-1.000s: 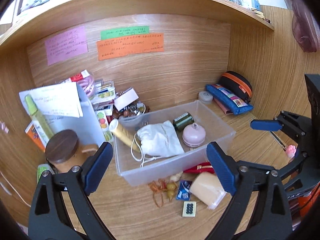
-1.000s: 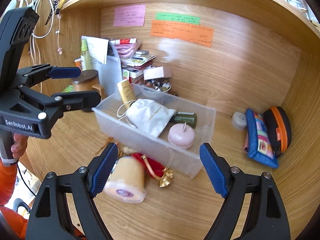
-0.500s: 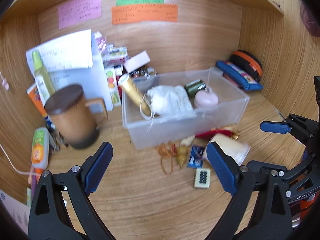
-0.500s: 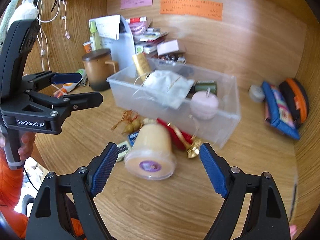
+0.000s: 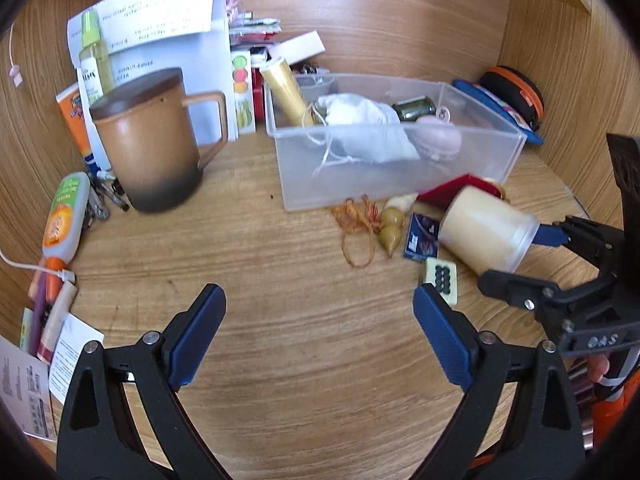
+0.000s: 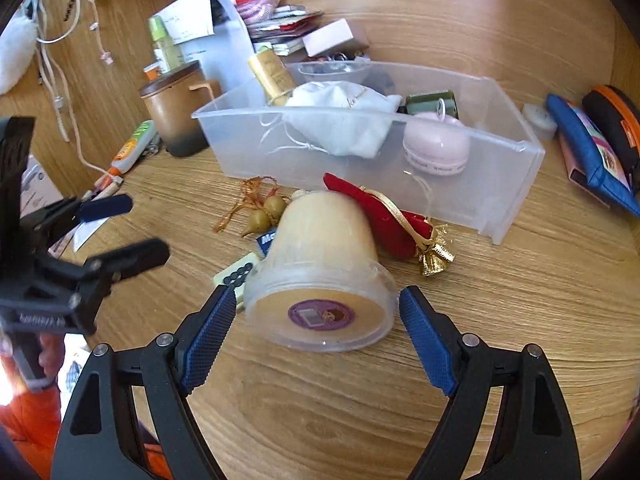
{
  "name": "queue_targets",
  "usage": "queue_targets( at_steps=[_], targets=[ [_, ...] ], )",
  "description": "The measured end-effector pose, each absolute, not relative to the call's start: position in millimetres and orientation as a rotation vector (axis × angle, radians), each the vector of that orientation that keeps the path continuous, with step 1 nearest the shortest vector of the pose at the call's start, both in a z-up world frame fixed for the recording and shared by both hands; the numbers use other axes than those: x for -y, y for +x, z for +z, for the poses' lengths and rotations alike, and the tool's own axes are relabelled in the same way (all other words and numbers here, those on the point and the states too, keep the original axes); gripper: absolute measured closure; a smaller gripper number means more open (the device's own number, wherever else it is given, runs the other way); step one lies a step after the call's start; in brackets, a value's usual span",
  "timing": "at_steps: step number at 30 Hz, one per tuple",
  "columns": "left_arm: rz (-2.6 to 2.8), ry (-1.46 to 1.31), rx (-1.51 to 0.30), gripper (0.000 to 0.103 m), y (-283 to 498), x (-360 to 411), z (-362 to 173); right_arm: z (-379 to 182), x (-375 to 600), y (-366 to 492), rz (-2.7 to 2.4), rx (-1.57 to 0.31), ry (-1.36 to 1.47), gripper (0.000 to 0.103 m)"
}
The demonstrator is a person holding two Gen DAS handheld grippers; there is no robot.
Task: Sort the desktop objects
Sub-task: 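Move the right gripper to the cream jar and grasp it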
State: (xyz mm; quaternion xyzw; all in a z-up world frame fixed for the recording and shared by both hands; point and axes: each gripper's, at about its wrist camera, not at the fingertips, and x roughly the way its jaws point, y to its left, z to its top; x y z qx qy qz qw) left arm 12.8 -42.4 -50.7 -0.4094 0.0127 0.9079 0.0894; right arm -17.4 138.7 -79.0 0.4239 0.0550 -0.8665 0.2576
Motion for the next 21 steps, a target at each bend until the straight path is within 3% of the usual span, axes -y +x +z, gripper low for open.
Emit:
queue_targets(
  at_steps=[4, 7, 15, 16, 19, 21],
  targets=[
    [2.67, -1.23, -0.034, 0.007, 14.5, 37.9, -57.3, -85.5, -136.1, -23.8, -2.374, -0.136, 1.168, 0.023],
    [2.643, -1.243, -0.042, 0.007, 14.1, 31.1, -61.5, -85.3, -138.7, -24.3, -2.388, -0.11, 1.156, 0.035],
    [2.59, -1.241, -0.072, 0.007, 11.1, 5.1, -63.8, -81.1, -152.4, -17.3, -2.413, -0.066, 1.113, 0.035],
    [2.588, -1.244, -0.092, 0.01, 10.1, -0.1, -64.3, -79.7, -155.2, -16.0, -2.413, -0.062, 1.106, 0.035],
    [2.564, -1.266, -0.13, 0.031, 6.5, -13.3, -69.3, -74.6, -164.6, -11.3, -2.425, -0.045, 1.071, 0.035],
    [2.566, -1.275, -0.159, 0.035, 3.7, -19.9, -72.1, -70.2, -167.7, -8.5, -2.433, -0.054, 1.041, 0.035]
  ],
)
